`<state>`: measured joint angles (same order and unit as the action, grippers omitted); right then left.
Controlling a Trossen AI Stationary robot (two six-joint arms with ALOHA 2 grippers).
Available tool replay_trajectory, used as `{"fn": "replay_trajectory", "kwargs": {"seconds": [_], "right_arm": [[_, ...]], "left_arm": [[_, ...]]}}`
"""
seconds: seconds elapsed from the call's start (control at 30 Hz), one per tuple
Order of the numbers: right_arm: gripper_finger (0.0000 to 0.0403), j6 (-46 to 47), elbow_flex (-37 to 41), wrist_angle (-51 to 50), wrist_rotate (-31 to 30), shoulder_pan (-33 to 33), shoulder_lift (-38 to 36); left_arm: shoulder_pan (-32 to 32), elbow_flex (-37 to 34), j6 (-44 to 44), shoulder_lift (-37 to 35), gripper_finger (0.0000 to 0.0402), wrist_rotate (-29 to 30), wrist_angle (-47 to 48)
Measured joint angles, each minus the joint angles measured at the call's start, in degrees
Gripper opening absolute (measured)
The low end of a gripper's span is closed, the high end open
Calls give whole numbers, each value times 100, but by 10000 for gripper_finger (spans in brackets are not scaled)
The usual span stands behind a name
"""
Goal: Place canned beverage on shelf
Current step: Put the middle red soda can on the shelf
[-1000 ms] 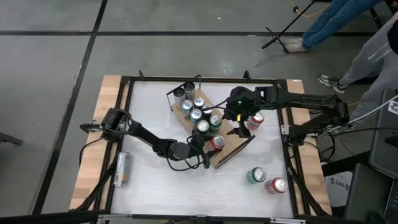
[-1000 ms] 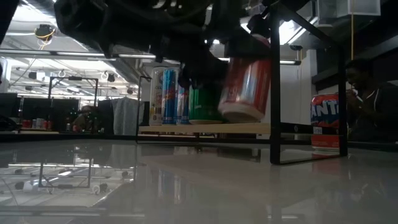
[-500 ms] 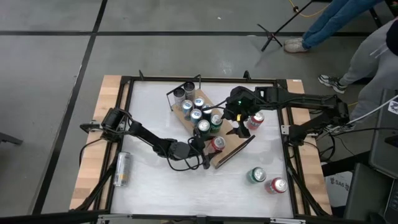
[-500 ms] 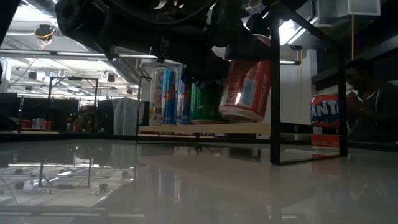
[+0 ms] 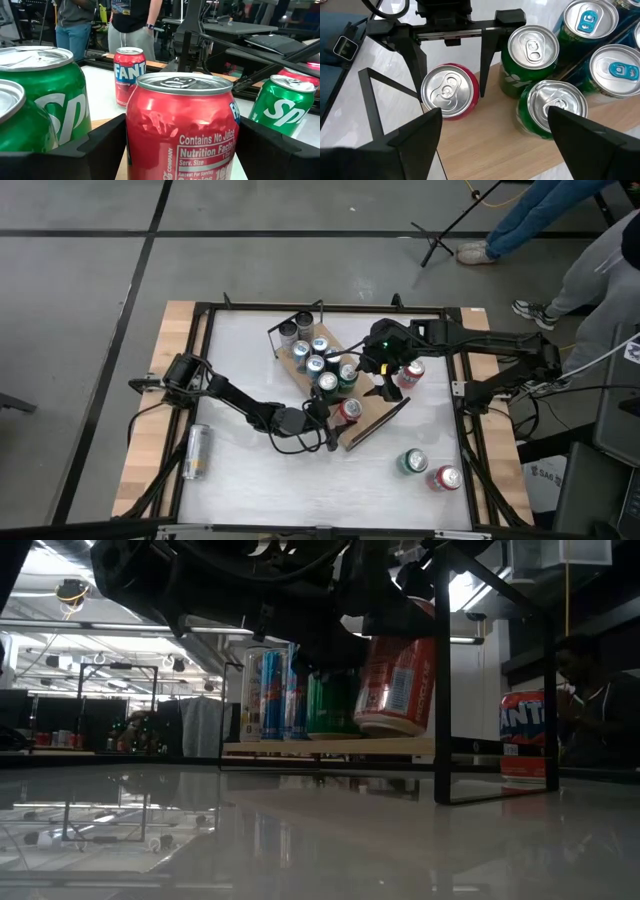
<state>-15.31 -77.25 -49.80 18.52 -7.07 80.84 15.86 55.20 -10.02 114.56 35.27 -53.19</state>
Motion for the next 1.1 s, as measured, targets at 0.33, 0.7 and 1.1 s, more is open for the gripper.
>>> {"fn": "replay_trajectory", "kwargs": {"seconds": [0.33,0.7,1.1], "right_arm": [[353,0,0,-2,0,-2,0],[353,0,0,-3,-1,-2,0],[353,0,0,-4,0,-2,0]], "left_arm": [[2,0,-7,0,321,-4,2],[2,0,-7,0,323,-4,4],[4,0,-7,0,377,-9,4]]}}
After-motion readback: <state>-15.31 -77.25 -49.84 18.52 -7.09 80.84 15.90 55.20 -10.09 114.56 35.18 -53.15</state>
